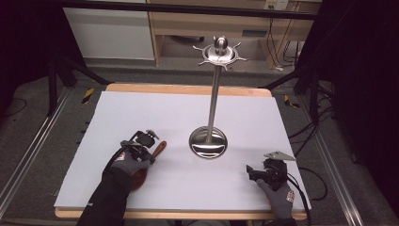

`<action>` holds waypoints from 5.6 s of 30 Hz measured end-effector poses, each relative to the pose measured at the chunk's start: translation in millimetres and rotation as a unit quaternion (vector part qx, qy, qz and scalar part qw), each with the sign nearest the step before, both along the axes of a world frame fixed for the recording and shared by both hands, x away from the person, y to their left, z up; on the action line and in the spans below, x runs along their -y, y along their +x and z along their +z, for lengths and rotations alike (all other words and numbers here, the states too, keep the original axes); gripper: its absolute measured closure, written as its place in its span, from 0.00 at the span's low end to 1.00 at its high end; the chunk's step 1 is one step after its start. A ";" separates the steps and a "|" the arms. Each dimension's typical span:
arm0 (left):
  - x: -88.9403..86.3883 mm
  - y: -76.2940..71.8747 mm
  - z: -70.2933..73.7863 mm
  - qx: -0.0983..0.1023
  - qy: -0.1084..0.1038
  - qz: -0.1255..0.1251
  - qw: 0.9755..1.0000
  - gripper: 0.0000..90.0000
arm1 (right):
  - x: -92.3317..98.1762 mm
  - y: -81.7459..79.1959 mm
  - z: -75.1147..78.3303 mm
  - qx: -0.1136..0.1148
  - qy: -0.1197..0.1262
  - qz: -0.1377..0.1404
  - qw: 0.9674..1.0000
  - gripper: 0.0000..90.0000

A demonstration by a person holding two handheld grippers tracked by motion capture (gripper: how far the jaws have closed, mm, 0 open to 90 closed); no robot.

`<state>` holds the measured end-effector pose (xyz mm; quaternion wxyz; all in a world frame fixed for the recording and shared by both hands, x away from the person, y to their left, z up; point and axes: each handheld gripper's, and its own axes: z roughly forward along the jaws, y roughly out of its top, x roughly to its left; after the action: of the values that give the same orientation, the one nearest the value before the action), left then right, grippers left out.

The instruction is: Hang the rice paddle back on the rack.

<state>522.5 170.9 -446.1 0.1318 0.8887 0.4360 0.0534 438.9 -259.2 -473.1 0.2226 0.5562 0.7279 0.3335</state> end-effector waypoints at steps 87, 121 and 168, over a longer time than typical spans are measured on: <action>-69.2 -95.3 103.4 0.332 -0.270 0.043 0.903 0.87 | 0.0 -0.1 1.3 0.002 -0.011 0.003 1.000 0.13; -14.6 -82.0 160.4 0.361 -0.312 -0.007 0.879 0.87 | -0.3 0.4 1.8 0.001 -0.001 -0.001 1.000 0.12; 44.9 -59.7 194.4 0.370 -0.332 -0.048 0.866 0.87 | 0.4 2.3 2.4 0.000 0.009 -0.003 1.000 0.12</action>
<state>462.8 126.1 -251.8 0.5731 0.7272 0.3040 0.2244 441.3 -259.6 -470.7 0.2187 0.5600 0.7234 0.3394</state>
